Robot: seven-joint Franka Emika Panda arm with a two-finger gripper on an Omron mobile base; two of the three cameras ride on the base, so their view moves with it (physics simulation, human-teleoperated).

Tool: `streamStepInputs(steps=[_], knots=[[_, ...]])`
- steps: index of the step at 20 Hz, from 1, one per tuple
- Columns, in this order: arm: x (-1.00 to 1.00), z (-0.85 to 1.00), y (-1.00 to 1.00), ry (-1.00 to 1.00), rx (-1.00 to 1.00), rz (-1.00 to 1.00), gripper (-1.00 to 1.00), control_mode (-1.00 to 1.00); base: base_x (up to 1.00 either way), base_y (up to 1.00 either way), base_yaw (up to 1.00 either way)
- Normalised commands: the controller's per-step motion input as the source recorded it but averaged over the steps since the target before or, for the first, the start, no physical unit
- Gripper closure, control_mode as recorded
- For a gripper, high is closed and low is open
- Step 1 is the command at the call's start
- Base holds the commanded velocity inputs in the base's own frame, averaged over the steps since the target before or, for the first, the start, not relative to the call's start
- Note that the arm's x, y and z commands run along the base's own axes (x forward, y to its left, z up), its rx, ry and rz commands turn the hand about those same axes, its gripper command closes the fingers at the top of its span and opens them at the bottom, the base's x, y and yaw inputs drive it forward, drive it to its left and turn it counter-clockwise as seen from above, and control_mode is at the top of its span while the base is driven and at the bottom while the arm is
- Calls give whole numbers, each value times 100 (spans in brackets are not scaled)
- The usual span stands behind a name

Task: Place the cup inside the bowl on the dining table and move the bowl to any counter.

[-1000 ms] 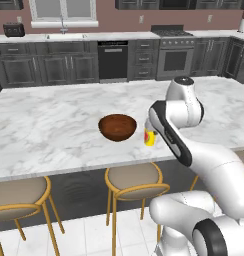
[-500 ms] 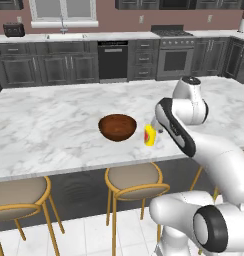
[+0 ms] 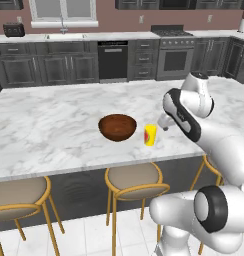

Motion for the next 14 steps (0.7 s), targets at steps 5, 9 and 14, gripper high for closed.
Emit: streamStepInputs(steps=[5,9,14], knots=[[18,0,0,0,0,10,-100,-100,0,0,0],[34,0,0,3,0,1,-100,-100,0,0,0],[51,0,0,0,0,0,-100,-100,0,0,0]])
